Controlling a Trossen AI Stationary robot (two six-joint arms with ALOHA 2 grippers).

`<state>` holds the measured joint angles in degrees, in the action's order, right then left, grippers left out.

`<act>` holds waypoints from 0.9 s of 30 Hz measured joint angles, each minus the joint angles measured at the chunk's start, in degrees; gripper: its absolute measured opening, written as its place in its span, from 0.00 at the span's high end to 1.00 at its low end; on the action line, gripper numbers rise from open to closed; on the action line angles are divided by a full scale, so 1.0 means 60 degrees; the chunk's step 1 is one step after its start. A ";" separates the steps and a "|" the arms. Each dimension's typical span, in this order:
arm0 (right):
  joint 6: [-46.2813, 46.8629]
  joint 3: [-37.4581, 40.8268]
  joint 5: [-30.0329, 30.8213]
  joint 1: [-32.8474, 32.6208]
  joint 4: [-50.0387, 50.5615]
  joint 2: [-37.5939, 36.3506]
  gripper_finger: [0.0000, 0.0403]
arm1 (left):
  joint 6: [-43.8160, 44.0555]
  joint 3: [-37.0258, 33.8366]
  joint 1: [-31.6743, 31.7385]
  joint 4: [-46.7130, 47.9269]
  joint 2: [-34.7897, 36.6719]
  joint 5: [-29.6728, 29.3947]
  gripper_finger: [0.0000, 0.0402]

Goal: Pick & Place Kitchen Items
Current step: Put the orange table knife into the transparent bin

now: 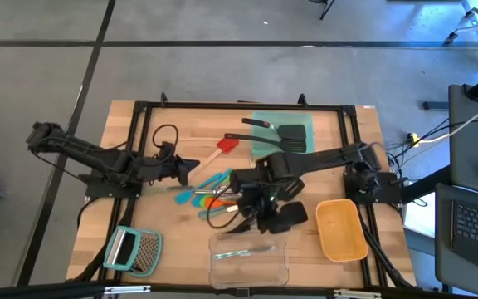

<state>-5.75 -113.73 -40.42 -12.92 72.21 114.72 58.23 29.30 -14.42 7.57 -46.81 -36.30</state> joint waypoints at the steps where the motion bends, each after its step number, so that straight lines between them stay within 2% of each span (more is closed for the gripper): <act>1: -0.0163 0.0331 -0.0199 0.0129 -0.0068 -0.0189 0.83 | 0.0059 0.0000 0.0094 0.0001 0.0000 -0.0001 0.99; 5: -0.0487 0.1579 -0.0547 0.0580 -0.0622 -0.1055 0.83 | 0.0275 0.0000 0.0432 -0.0003 0.0000 -0.0003 1.00; 12: -0.0142 0.4352 -0.0569 0.1261 -0.2728 -0.3120 0.83 | 0.0759 0.0000 0.0869 -0.0063 0.0000 -0.0324 0.99; 20: 0.2156 0.8454 -0.0534 0.1810 -0.7440 -0.5603 0.83 | 0.1092 0.0000 0.1248 -0.0077 -0.0004 -0.0816 1.00; 23: 0.3026 0.9499 0.0049 0.1927 -0.9174 -0.6340 0.83 | 0.1199 0.0000 0.1351 -0.0086 0.0000 -0.0964 1.00; 27: 0.3211 1.0107 0.2142 0.2143 -0.9828 -0.7064 0.83 | 0.1198 0.0000 0.1551 -0.0081 -0.0004 -0.1010 0.99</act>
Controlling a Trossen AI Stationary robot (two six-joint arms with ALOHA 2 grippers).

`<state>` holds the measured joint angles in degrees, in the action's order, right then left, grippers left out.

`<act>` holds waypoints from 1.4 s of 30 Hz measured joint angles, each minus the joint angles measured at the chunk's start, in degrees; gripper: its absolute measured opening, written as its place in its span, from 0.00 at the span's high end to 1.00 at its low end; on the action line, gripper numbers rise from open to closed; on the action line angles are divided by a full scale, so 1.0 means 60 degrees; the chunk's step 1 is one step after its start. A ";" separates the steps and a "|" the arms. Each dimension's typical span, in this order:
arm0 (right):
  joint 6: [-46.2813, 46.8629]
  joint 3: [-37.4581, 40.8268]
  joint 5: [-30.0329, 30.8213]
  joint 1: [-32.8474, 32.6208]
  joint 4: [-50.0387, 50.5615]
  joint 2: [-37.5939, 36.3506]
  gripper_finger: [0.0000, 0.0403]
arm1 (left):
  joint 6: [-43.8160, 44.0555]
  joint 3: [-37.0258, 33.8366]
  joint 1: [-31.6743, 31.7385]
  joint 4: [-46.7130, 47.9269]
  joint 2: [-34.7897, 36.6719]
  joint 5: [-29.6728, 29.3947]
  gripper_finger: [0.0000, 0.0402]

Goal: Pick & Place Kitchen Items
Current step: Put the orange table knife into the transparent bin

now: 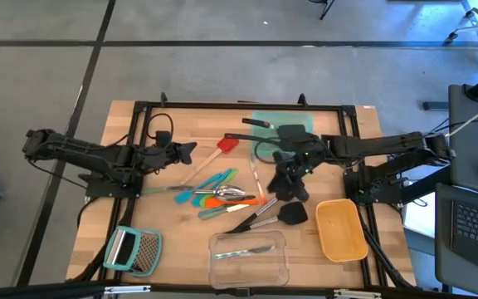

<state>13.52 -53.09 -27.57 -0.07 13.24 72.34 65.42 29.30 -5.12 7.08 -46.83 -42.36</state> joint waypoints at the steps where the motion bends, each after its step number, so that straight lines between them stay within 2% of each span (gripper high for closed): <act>1: -0.0020 0.0127 0.0530 0.0063 0.0027 -0.0140 0.83 | -0.0007 0.0000 0.0063 0.0009 0.0000 0.0003 0.99; 4: -0.0351 0.0376 0.1396 0.0388 0.0287 -0.0252 0.83 | -0.0017 0.0000 0.0268 0.0059 0.0000 0.0073 0.99; 6: -0.0654 0.0513 0.1452 0.0766 0.0802 -0.0230 0.83 | -0.0020 0.0000 0.0416 0.0069 0.0000 0.0273 0.99; 12: -0.1090 0.0915 0.0480 0.1992 0.0907 0.0033 0.83 | -0.0229 0.0000 0.0774 0.0073 0.0000 0.1010 0.99; 18: -0.1184 0.0931 0.0342 0.2192 0.0150 0.0314 0.83 | -0.0325 0.0000 0.0818 0.0076 0.0000 0.1084 0.99; 21: -0.0458 0.0916 0.0503 0.2101 -0.0461 0.0522 0.83 | -0.0552 0.0000 0.0818 0.0075 0.0004 0.1223 0.99; 28: 0.1368 0.0920 0.1920 0.1553 -0.0319 0.1195 0.82 | -0.0625 0.0000 0.0807 0.0079 0.0004 0.1650 0.99; 31: 0.2237 0.0920 0.2124 0.1317 -0.0321 0.1591 0.77 | -0.0794 0.0000 0.0800 0.0077 0.0004 0.2133 0.99; 38: 0.4357 0.0920 0.2815 0.0898 -0.0292 0.2524 0.52 | -0.1434 0.0000 0.0807 0.0075 0.0002 0.3055 0.99; 42: 0.5173 0.0920 0.2933 0.0680 -0.0352 0.3132 0.43 | -0.2151 0.0000 0.0807 0.0074 0.0003 0.3500 0.99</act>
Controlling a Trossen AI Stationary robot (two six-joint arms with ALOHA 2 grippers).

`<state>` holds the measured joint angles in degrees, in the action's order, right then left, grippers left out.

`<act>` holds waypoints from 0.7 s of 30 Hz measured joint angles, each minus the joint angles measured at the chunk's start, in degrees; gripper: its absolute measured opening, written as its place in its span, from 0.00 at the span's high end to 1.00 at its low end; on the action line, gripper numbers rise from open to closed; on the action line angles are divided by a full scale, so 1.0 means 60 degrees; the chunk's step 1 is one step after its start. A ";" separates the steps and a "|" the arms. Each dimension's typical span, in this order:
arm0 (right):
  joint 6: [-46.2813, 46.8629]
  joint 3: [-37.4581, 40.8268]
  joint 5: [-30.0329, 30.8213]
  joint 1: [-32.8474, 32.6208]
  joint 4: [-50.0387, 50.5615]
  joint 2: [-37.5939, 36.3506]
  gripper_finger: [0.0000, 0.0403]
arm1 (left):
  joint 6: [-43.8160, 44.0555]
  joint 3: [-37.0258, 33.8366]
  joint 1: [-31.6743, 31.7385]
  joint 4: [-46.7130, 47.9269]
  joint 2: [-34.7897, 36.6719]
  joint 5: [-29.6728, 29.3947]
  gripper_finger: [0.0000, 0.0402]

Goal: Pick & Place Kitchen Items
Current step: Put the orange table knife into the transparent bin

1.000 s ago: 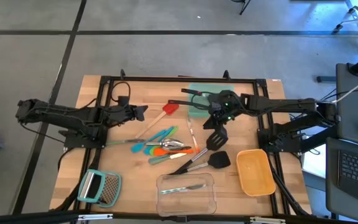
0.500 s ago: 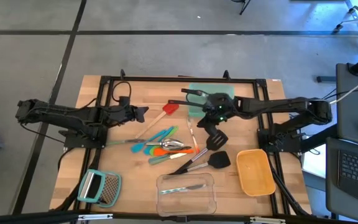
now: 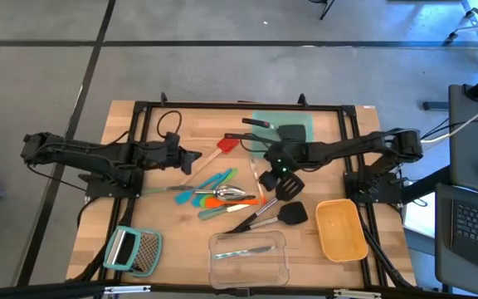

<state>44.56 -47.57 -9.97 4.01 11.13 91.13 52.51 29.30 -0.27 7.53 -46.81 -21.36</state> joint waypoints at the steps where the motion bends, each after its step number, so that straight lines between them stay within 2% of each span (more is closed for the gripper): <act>1: 0.0201 0.0000 0.0017 -0.0075 -0.0074 0.0154 0.42 | -0.0200 0.0000 0.0000 -0.0003 0.0000 0.0113 0.99; 8: 0.0958 -0.0474 -0.0005 -0.0802 -0.0393 0.1242 0.42 | -0.1076 0.0000 0.0000 -0.0149 0.0001 0.0273 0.99; 12: 0.0447 -0.1309 0.0890 -0.1184 0.0501 0.1930 0.45 | -0.1642 0.0000 0.0000 -0.0410 -0.0001 0.0091 0.99; 16: 0.0310 -0.2121 0.1635 -0.1399 0.1211 0.2708 0.48 | -0.1475 0.0000 0.0000 -0.0692 0.0001 0.0080 0.99; 21: 0.0543 -0.2688 0.1851 -0.1457 0.1624 0.3289 0.50 | -0.1530 0.0000 -0.0002 -0.0873 0.0001 0.0586 0.99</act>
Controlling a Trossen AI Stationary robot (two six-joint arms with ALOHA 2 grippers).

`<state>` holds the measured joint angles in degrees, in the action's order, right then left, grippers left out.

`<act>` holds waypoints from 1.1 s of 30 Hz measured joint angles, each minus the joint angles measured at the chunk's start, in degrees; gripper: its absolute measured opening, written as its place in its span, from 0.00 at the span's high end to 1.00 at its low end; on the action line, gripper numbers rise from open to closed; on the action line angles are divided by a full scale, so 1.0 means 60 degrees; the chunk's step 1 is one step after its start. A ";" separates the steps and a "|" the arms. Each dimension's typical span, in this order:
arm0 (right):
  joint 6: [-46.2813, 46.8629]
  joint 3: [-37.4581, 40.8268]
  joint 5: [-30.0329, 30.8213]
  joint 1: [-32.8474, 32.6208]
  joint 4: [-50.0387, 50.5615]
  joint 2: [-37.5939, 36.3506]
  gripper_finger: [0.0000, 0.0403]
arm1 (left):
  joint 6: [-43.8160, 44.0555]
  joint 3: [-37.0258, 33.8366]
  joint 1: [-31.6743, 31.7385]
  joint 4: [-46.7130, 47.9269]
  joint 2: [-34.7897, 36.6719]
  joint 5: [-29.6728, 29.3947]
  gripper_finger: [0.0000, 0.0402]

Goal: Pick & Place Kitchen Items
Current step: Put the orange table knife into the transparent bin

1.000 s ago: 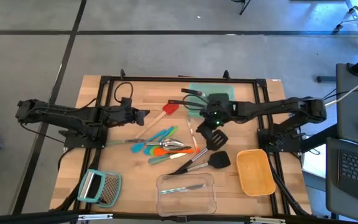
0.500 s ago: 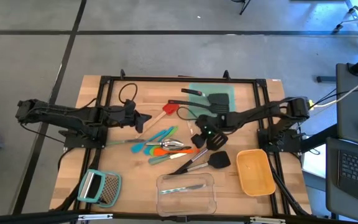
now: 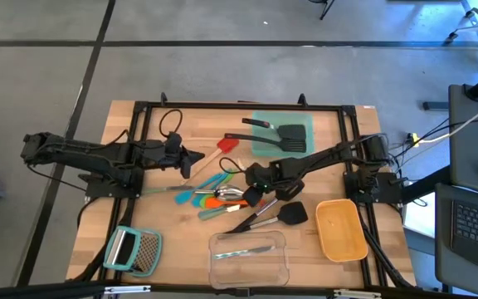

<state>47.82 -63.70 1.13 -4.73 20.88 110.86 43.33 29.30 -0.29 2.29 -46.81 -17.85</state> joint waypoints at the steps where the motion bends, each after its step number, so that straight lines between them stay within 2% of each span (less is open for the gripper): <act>1: 0.0121 -0.0030 0.0078 0.0000 0.0025 0.0028 0.50 | 0.0000 0.0000 0.0002 0.0005 0.0000 0.0045 0.99; 5: 0.0397 -0.0055 0.0694 -0.0015 0.0353 0.0055 0.50 | 0.0044 0.0000 0.0002 0.0003 0.0000 0.0160 0.99; 11: -0.0037 -0.0077 0.0782 -0.0007 0.0481 0.0263 0.53 | 0.0063 0.0000 0.0002 0.0003 0.0000 0.0175 0.99; 18: 0.0209 -0.0077 0.0813 0.0066 0.0571 0.0263 0.66 | 0.0149 0.0000 -0.0004 -0.0171 0.0000 0.0175 0.99; 27: 0.0217 -0.0077 0.0488 0.0182 0.0733 0.0263 0.89 | 0.0149 0.0000 -0.0009 -0.0162 -0.0003 0.0169 0.99; 33: 0.0232 -0.0077 0.0237 0.0194 0.0734 0.0263 0.93 | 0.0001 0.0000 -0.0009 -0.0168 -0.0001 0.0068 0.99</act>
<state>49.21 -64.16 2.55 -3.57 25.28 112.44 43.34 29.30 -0.34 1.28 -46.81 -17.44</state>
